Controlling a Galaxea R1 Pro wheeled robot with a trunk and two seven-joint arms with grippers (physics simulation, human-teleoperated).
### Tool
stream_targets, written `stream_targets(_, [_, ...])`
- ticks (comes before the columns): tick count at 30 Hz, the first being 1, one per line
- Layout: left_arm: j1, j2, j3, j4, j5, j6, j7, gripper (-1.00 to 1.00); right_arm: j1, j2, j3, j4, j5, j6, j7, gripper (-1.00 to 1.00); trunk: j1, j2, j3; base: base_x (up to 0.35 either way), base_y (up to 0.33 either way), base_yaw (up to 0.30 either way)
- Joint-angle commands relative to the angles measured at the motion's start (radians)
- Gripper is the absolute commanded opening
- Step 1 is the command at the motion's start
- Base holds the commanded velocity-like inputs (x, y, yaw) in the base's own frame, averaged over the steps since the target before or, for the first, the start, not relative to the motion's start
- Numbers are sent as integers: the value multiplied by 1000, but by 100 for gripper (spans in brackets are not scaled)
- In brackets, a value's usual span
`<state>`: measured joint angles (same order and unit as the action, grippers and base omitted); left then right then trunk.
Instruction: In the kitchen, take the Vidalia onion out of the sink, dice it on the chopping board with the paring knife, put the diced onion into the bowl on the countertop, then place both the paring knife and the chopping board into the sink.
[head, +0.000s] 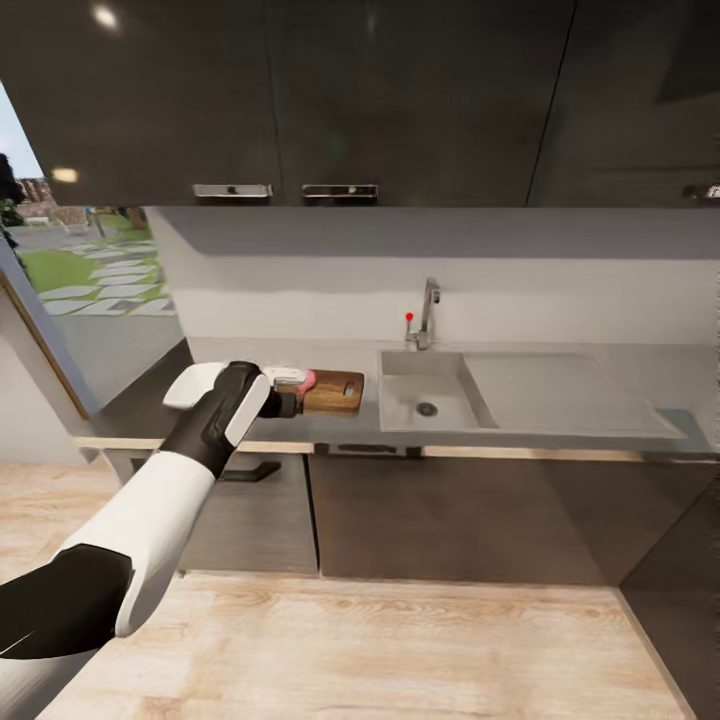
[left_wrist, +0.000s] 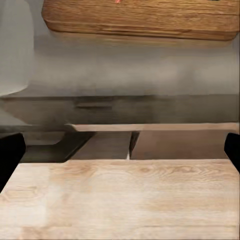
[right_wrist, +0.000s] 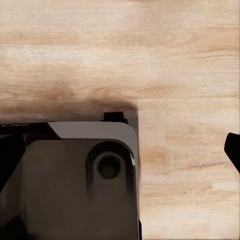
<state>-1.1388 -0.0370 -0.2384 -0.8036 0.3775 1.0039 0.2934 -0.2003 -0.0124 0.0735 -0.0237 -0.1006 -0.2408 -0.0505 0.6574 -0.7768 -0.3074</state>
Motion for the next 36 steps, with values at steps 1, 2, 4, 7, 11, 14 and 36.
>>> stream_targets(1, [-1,0,-2,5,11,2,10,100,-1,0,8,1,-10,-4,-2,100,0,-1,-1,-338,0,0])
stream_targets(2, [-1,0,-2,16,11,2,10,100,-1,0,8,1,-10,-4,-2,100,0,-1,-1,-338,0,0])
stream_targets(4, [-1,0,-2,33,11,2,10,100,-1,0,8,1,-10,-4,-2,100,0,-1,-1,-337,0,0])
stream_targets(7, [-1,-1,-2,79,10,-8,10,100,-1,0,8,1,-10,-5,-2,100,0,-1,-1,-305,0,0])
stream_targets(11, [-1,-3,-3,205,10,-128,9,100,-1,0,7,-1,-11,-7,-3,100,0,-1,-1,-93,0,0])
stream_targets(14, [-1,-5,-4,354,11,-263,1,100,-1,-1,6,-1,-10,-9,-3,100,0,-1,-1,-16,0,0])
stream_targets(36, [248,-36,-7,885,8,-990,-104,100,-1,-43,5,-271,-5,-112,-68,100,0,-1,-1,-1,0,0])
